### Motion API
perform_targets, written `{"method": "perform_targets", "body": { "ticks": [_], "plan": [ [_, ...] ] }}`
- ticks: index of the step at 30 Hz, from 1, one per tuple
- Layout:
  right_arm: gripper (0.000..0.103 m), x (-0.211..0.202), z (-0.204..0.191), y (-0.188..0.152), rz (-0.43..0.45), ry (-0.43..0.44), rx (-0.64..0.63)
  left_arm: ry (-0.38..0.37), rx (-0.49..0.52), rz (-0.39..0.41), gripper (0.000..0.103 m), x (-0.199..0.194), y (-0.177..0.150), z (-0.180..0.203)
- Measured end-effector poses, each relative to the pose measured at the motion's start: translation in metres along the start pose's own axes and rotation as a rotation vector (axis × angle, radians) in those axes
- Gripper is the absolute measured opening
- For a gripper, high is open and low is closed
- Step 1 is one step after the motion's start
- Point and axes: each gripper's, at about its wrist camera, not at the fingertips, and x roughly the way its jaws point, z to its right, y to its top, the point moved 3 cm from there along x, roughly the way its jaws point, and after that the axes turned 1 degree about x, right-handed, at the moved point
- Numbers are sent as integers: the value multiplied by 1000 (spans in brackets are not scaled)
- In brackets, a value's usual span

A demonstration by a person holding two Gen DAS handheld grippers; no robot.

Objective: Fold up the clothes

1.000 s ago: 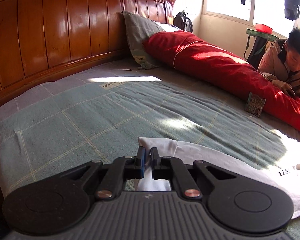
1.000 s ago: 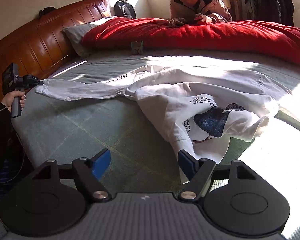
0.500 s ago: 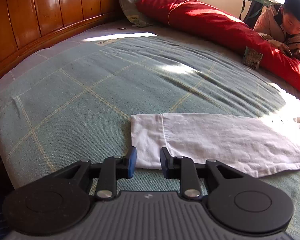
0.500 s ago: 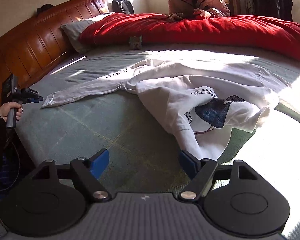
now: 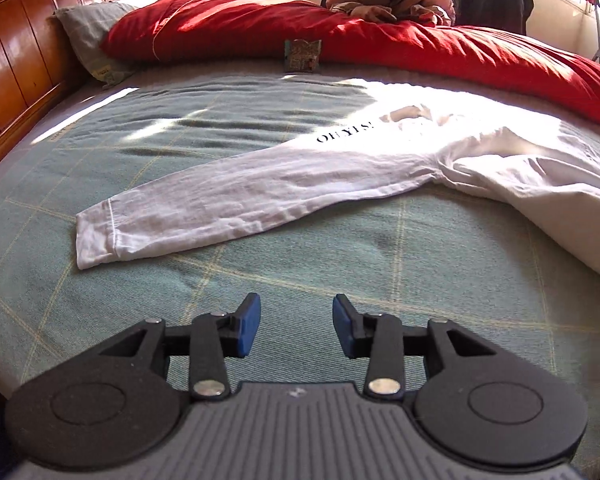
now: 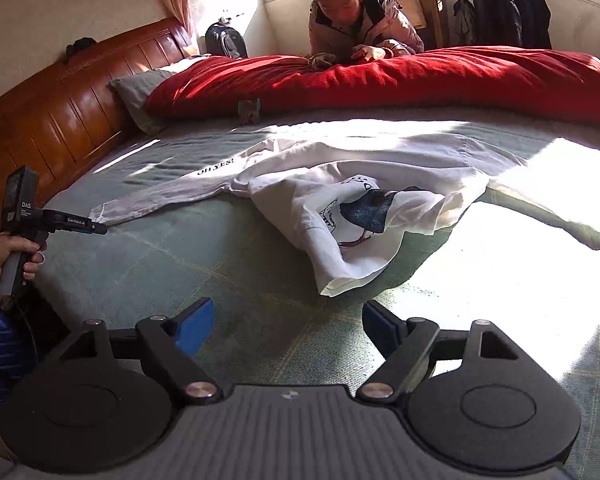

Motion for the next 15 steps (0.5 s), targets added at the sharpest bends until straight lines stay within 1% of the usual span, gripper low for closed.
{"method": "perform_targets", "body": {
  "ticks": [4,8,12,15],
  "plan": [
    [89,-25,12,-12,37,-31,10,-65,66,11,40,-13,-5,49],
    [93,-49,24,-23,73,-58,23,-150,117,21,40,-27,-17,98],
    [94,-61,35,-33,93,-58,50,-235,194,21,41,-39,-31,149],
    [94,-69,39,-38,102,-64,52,-278,252,29,42,-45,-37,183]
  ]
}}
